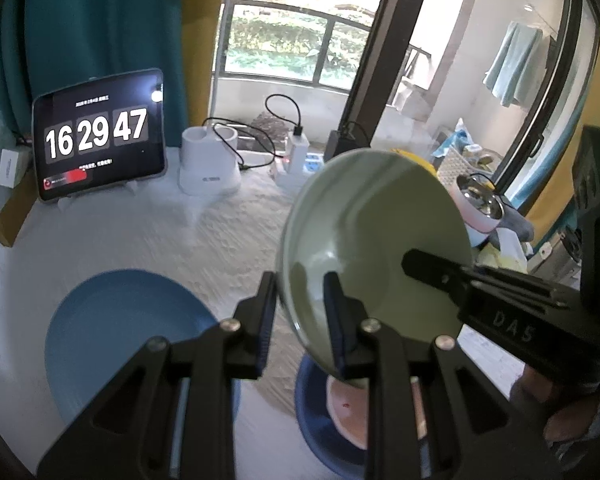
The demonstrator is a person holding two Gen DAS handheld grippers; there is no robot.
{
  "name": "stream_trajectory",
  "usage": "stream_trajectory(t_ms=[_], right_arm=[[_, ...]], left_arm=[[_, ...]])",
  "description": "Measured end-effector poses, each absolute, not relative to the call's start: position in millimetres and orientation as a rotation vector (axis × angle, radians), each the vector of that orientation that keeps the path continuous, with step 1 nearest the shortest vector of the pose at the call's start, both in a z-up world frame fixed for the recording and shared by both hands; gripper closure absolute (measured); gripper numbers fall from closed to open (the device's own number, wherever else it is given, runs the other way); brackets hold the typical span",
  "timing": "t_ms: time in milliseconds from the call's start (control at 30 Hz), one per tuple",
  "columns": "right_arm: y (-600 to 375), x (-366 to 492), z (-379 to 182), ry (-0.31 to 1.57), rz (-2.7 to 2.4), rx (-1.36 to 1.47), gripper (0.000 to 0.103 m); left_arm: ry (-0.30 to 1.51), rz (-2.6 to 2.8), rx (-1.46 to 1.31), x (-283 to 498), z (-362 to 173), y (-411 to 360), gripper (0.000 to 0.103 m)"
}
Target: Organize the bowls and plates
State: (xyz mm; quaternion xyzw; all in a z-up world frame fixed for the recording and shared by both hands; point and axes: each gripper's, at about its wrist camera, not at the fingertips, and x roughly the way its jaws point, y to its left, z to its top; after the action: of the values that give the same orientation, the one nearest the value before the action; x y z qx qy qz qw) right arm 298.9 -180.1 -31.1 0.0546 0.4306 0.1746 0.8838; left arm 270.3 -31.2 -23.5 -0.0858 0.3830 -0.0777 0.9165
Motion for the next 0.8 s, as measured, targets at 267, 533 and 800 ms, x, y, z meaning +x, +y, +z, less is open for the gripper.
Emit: stream_trajectory(t_ms=[267, 533, 800], right_arm=[[-200.1, 284.8, -37.5, 0.910, 0.347, 0.146, 0.092], [-217.5, 271.1, -49.8, 0.933, 0.325, 0.178, 0.092], [-228.4, 261.5, -70.6, 0.975, 0.307, 0.208, 0.092]], left_arm=[[0.805, -0.182, -0.156, 260.1, -27.2, -48.6, 0.079], [0.837, -0.210, -0.132, 251.4, -38.7, -64.5, 0.079], [0.880, -0.226, -0.114, 245.2, -55.6, -75.8, 0.079]])
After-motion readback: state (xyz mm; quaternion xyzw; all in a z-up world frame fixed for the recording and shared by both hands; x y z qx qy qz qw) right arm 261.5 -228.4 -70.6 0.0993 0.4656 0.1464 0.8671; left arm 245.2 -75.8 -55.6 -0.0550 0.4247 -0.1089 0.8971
